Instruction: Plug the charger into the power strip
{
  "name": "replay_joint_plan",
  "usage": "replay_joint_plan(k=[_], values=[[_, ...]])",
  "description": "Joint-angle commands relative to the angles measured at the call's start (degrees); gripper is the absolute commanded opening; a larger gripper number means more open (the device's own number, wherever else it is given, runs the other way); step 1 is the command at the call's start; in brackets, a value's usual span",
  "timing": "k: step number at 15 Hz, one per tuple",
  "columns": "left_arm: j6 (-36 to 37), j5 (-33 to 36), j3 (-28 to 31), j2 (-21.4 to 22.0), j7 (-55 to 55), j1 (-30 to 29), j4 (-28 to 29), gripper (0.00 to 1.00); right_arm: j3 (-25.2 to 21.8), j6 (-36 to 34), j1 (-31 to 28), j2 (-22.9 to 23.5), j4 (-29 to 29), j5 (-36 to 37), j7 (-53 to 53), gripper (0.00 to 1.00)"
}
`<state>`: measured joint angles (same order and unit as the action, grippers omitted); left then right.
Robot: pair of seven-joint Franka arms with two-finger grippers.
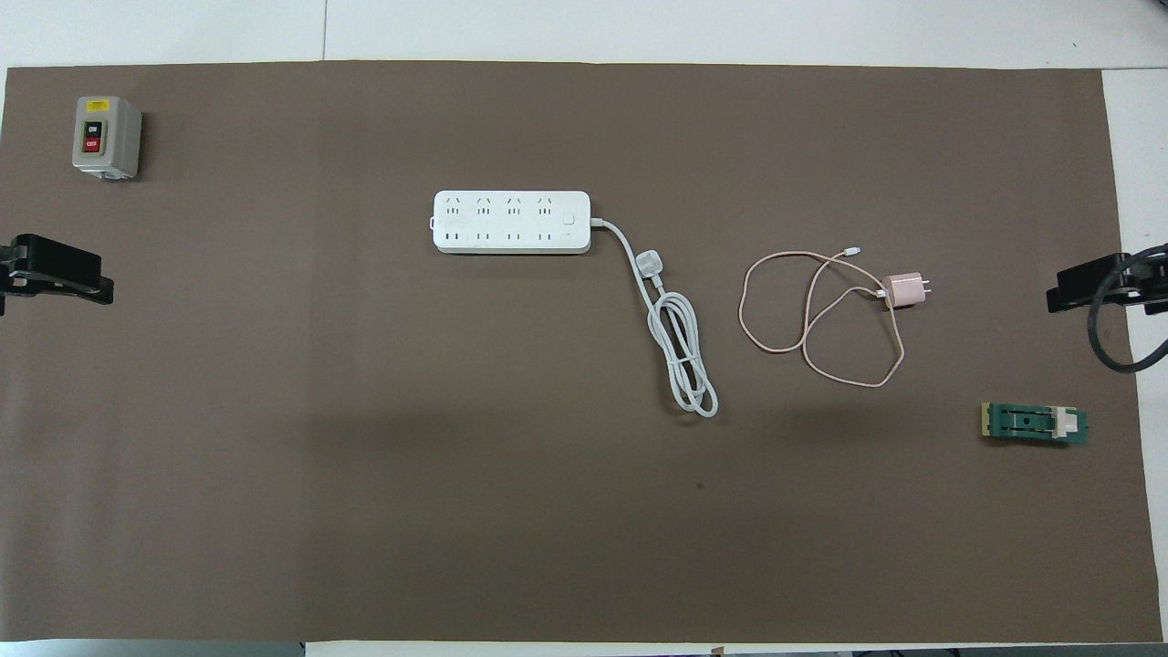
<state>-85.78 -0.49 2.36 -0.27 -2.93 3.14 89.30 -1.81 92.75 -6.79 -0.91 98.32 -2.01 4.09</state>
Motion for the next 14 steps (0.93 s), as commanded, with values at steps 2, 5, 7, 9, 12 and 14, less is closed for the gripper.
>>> replay_joint_plan(k=[2, 5, 7, 9, 12, 14], values=[[2.19, 0.41, -0.42, -6.13, -1.21, -0.16, -5.43, 1.00, 0.41, 2.70, -4.27, 4.67, 2.23, -8.51, -9.07, 0.97], [5.54, -3.53, -0.69, -9.48, -1.47, 0.02, -8.86, 1.00, 0.32, 3.23, -6.65, 9.51, 2.23, -15.90, -17.60, 0.98], [5.54, -4.69, -1.04, -10.89, -0.16, 1.60, -10.02, 1.00, 0.23, 4.01, -7.62, 12.32, 2.23, -20.20, -23.75, 0.98], [5.45, -5.65, -1.30, -11.51, 1.42, 1.87, -9.76, 1.00, 0.23, 4.11, -9.11, 14.43, 2.14, -24.07, -27.98, 0.98], [5.54, -11.18, -1.22, -12.38, 1.52, 1.69, -9.67, 1.00, 0.14, 2.97, -11.48, 22.07, -1.36, -30.14, -30.71, 0.98], [5.71, -16.52, -1.30, -13.26, 1.52, 1.52, -9.67, 1.00, 0.14, 2.44, -11.58, 23.93, -1.64, -32.26, -34.84, 0.98]])
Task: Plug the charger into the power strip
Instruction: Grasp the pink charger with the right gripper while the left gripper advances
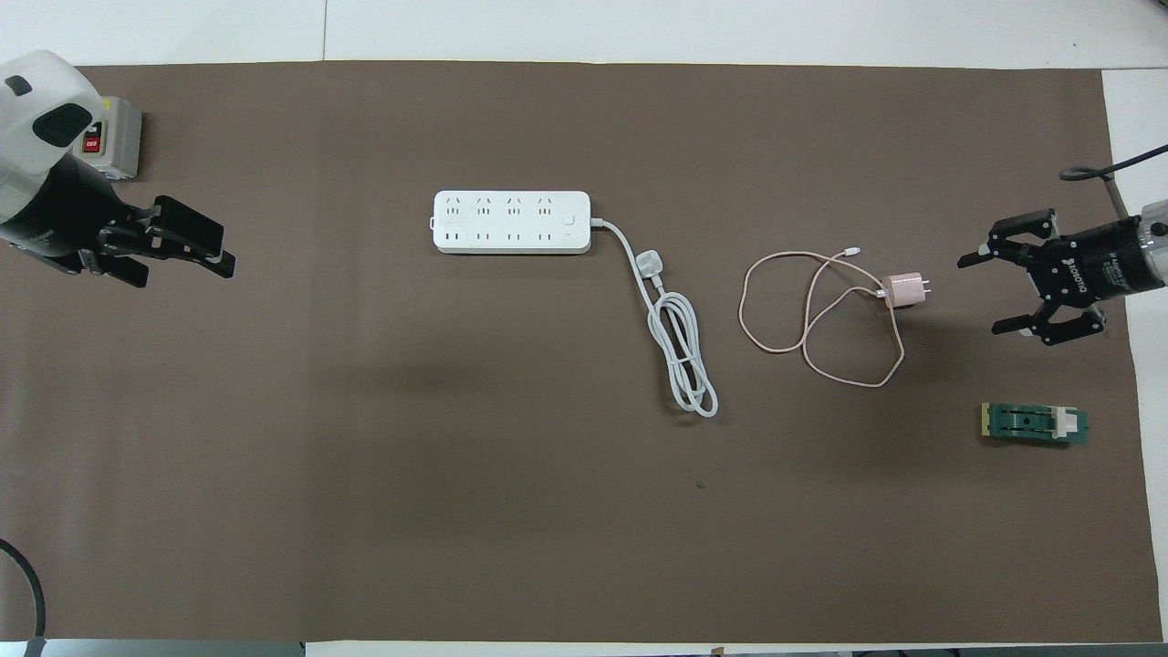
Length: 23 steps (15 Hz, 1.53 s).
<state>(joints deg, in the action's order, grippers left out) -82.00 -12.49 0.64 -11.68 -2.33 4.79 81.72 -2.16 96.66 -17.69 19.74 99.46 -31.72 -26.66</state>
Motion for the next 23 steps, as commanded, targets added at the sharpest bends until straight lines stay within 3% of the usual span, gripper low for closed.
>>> replay_joint_plan(k=[1, 3, 6, 8, 10, 13, 17, 20, 21, 23], values=[[2.02, -9.08, 0.59, -2.20, 0.92, -0.30, -2.09, 1.00, 0.49, -1.65, -0.76, 4.86, -3.04, -3.16, -4.36, 0.98], [1.49, -15.07, 0.59, -4.48, 0.92, -0.48, -2.09, 1.00, 0.40, -1.48, -1.38, 7.41, -3.57, -5.44, -4.54, 0.99], [1.23, -32.89, 0.51, -9.92, 1.80, -3.20, -2.17, 1.00, 0.05, -3.22, -2.60, 12.24, -6.72, -8.52, -4.72, 1.00], [0.44, -45.54, 0.59, -11.95, 1.98, -2.86, -2.26, 1.00, 0.05, -6.65, -3.22, 18.46, -12.59, -9.93, -4.72, 1.00], [-2.98, -55.66, 0.42, -13.53, 3.55, -1.98, -2.26, 1.00, 0.05, -7.10, -3.05, 20.34, -13.94, -11.34, -5.06, 1.00], [-7.45, -63.25, 0.42, -14.24, 7.85, 0.65, -1.56, 1.00, 0.05, -7.81, -2.79, 21.74, -14.12, -12.39, -7.17, 1.00], [-13.10, -73.43, 0.42, -18.89, 23.73, 4.08, 0.90, 1.00, 0.05, -7.02, -2.79, 23.15, -13.41, -12.66, -7.62, 1.00], [-13.54, -76.10, 0.33, -21.44, 30.51, 4.88, 1.95, 1.00, 0.14, -4.73, -2.61, 23.42, -12.54, -12.66, -7.35, 0.99], [-13.80, -80.02, 0.07, -22.23, 35.15, 5.49, 4.04, 1.00, 0.14, -4.38, -2.52, 23.42, -12.19, -13.36, -7.18, 0.74], [-13.28, -85.40, -0.02, -22.94, 41.77, 7.24, 7.30, 1.00, 0.05, -3.24, -2.61, 23.33, -11.13, -13.89, -6.39, 0.07]])
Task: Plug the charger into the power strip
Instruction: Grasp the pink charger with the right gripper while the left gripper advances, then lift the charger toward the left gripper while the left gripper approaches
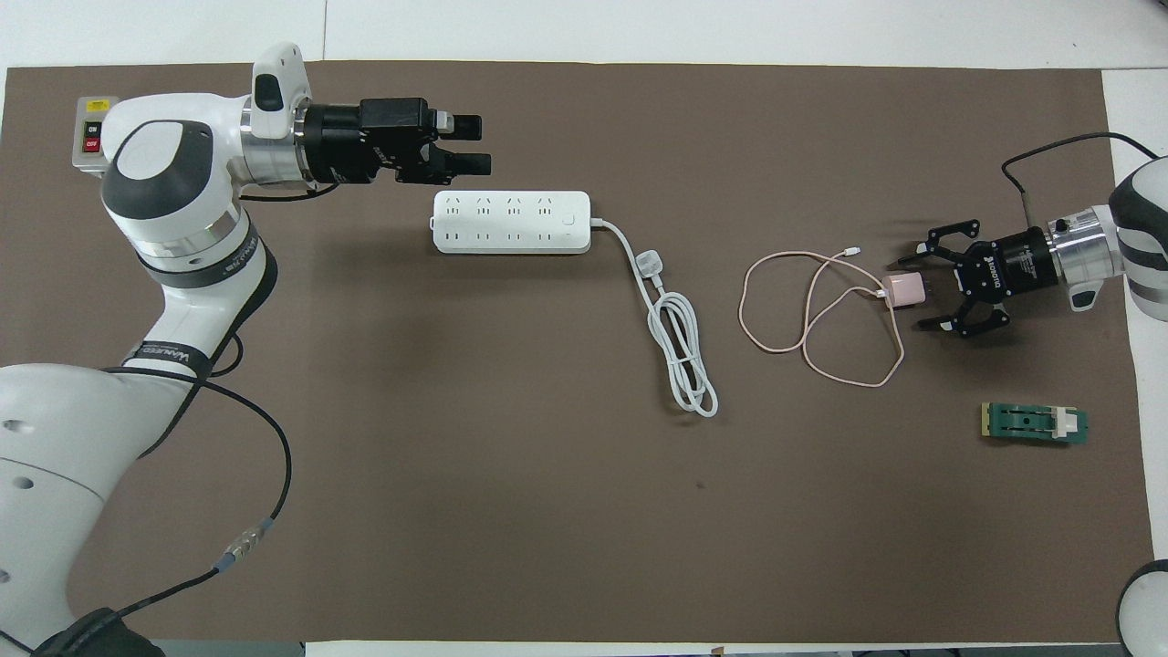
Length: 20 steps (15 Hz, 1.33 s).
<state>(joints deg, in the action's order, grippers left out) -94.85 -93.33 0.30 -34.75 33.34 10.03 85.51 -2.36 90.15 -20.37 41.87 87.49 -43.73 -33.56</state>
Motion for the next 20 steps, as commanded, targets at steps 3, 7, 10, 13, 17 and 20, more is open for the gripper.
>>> replay_joint_plan(k=[3, 7, 10, 13, 17, 20], values=[[-5.23, -5.28, 0.31, 1.61, 6.83, 5.25, 7.46, 1.00, 0.25, 5.39, 0.07, 1.02, 2.51, -1.89, 3.84, 0.00], [-9.39, -14.74, 0.14, 2.58, 7.45, 10.61, 12.82, 1.00, 0.25, 4.69, 0.42, 0.58, 1.29, -1.54, 3.41, 0.00], [-12.72, -15.56, -0.56, 2.67, 7.36, 12.11, 14.33, 1.00, 0.34, 2.84, 3.14, -2.66, 1.28, -1.01, 0.26, 0.00], [-14.13, -15.82, -1.53, 2.58, 7.27, 12.90, 14.86, 1.00, 0.34, 1.53, 6.21, -7.49, 1.46, -0.13, -5.71, 0.00], [-15.37, -15.83, -1.62, 3.02, 7.27, 13.26, 15.39, 1.00, 0.60, 0.12, 8.94, -10.75, 1.28, -0.30, -10.11, 0.00], [-15.10, -15.74, -1.62, 3.28, 7.27, 13.08, 15.39, 1.00, 1.13, 0.20, 12.01, -11.46, 0.93, -1.44, -14.24, 0.00]])
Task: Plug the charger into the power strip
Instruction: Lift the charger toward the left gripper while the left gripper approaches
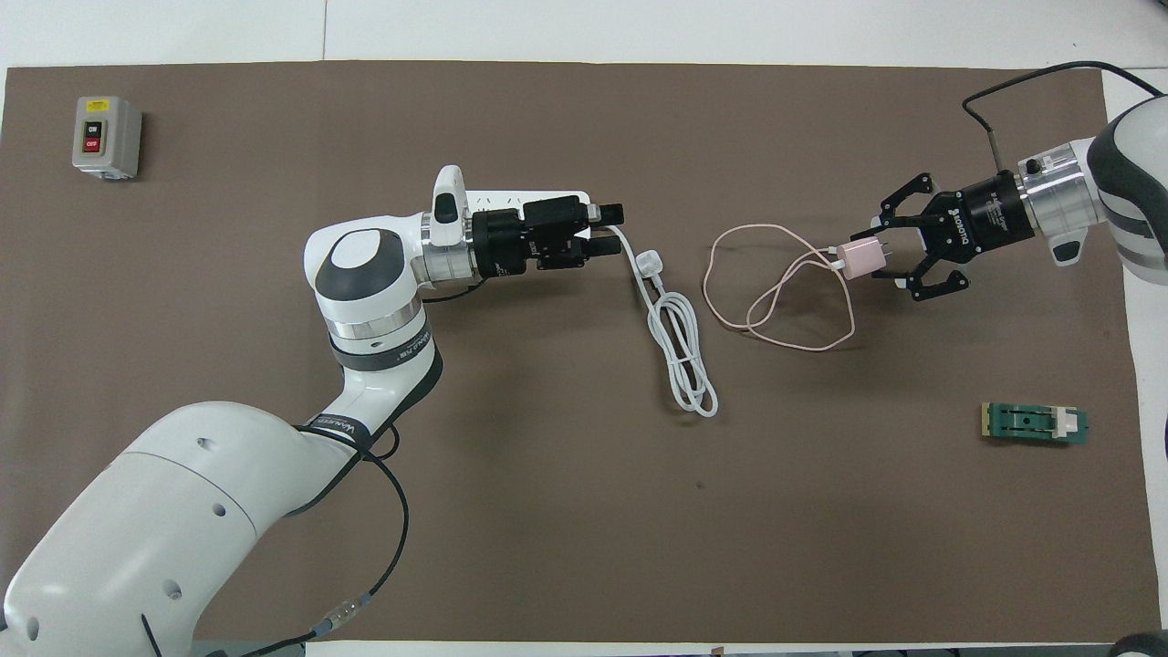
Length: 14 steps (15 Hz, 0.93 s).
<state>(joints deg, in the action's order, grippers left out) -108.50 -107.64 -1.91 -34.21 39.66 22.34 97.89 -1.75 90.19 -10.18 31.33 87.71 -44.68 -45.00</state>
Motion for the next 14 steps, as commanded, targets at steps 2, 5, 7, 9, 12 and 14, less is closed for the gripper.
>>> replay_joint_plan(k=[2, 5, 7, 9, 12, 14], values=[[-1.45, -1.43, 0.59, 2.83, 0.95, 0.77, 3.09, 1.00, 0.43, 0.86, 6.20, -0.92, -1.21, -2.25, -8.32, 0.00], [-1.63, -1.43, 0.68, 3.62, 0.51, 0.68, 3.27, 1.00, 0.43, 4.80, 11.83, -0.48, -2.89, -5.58, -15.19, 0.00], [-1.54, -1.43, 0.59, 3.62, 0.51, 0.60, 3.27, 1.00, 0.43, 7.52, 14.91, -0.31, -2.98, -6.29, -18.71, 0.00], [-1.45, -1.43, 0.59, 3.79, 0.42, 0.42, 3.27, 1.00, 0.43, 10.08, 18.33, 0.04, -4.38, -6.30, -21.61, 0.00], [-1.28, -1.43, 0.68, 4.15, 0.33, 0.24, 3.27, 1.00, 0.43, 12.02, 20.89, 0.66, -5.27, -6.30, -22.94, 0.00], [-1.28, -1.43, 0.59, 4.15, 0.33, 0.24, 3.27, 1.00, 0.43, 12.90, 22.21, 1.36, -7.11, -6.21, -25.21, 0.00]])
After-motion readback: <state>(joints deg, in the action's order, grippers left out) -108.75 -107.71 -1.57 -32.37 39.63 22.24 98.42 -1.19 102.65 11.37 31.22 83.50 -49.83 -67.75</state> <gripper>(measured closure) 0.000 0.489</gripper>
